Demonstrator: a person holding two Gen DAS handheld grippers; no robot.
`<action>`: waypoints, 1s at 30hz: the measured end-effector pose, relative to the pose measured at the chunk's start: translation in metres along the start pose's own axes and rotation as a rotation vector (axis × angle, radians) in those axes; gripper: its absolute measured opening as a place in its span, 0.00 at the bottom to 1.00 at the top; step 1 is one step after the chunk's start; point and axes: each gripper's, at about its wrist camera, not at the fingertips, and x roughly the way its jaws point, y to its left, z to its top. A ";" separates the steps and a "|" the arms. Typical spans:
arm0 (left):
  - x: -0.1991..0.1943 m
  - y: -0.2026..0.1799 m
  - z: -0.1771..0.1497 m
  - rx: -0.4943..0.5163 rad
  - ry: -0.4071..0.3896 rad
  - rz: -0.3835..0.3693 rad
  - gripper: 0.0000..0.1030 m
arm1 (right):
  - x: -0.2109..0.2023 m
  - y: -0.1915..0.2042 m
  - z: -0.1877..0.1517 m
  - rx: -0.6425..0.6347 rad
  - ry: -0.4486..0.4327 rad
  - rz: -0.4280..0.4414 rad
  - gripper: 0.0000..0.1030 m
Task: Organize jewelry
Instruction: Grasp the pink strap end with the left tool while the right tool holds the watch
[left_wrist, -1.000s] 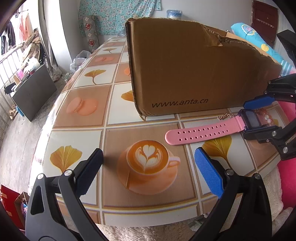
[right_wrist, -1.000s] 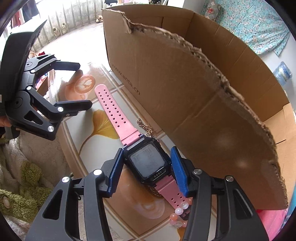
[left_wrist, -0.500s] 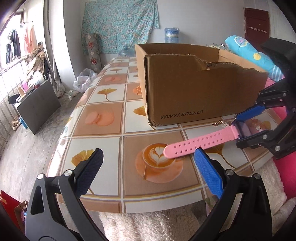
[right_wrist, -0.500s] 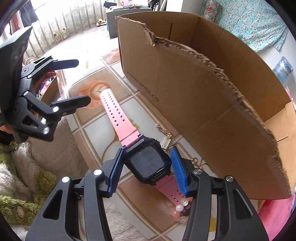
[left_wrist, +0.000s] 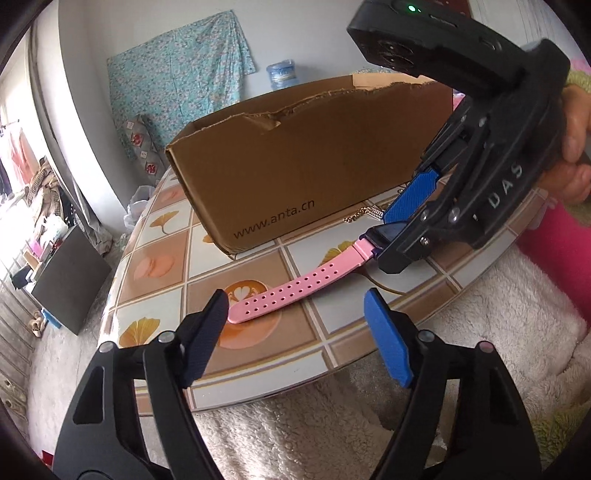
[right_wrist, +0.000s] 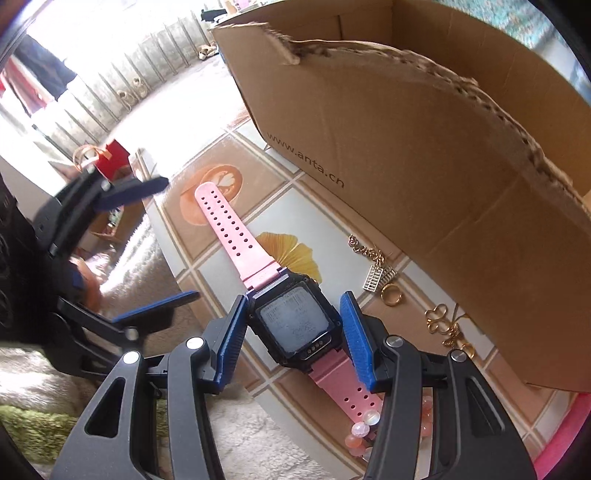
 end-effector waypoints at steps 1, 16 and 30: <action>0.002 -0.002 0.000 0.010 0.000 0.002 0.65 | 0.000 -0.004 0.003 0.012 0.004 0.018 0.49; 0.020 -0.017 0.011 0.069 0.025 -0.045 0.31 | -0.001 -0.029 0.002 0.075 0.022 0.169 0.49; 0.033 0.028 0.023 -0.209 0.137 -0.287 0.15 | -0.008 -0.015 -0.016 0.021 -0.015 0.096 0.49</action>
